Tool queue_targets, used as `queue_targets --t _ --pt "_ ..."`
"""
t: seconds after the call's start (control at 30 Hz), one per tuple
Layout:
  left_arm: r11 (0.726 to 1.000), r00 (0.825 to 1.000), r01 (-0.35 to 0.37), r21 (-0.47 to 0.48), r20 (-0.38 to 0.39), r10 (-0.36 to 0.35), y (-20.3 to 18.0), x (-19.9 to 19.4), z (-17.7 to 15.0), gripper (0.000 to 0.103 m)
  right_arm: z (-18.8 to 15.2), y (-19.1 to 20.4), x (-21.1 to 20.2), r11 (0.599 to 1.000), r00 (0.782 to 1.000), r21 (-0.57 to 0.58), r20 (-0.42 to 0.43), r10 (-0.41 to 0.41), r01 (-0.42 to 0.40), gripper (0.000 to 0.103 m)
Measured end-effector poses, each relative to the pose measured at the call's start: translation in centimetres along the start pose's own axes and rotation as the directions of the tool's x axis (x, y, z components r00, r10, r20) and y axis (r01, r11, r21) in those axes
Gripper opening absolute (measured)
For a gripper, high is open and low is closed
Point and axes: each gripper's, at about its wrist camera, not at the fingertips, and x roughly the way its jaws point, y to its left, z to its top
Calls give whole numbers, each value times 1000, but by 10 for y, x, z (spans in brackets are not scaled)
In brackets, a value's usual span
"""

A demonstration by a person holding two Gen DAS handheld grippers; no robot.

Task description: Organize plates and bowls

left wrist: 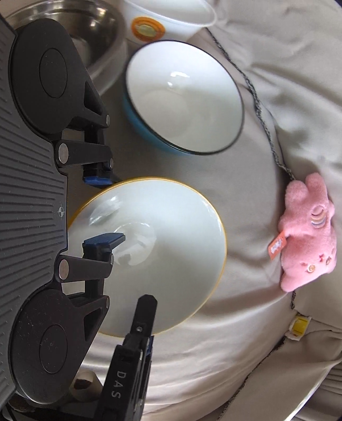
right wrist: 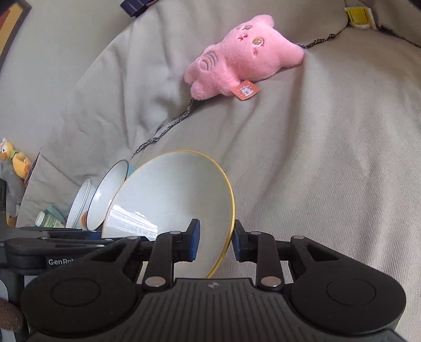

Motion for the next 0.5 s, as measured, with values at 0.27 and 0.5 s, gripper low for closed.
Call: queue_targets --t 0.27,0.5 --pt "995 1000 2 -99 -7 -3 27 0 -24 35 -21 34 -1 988 999 -152 36 14 -8 28" --pt "993 999 -39 -111 5 40 21 2 -27 39 -22 29 0 989 998 -141 45 40 -33 28"
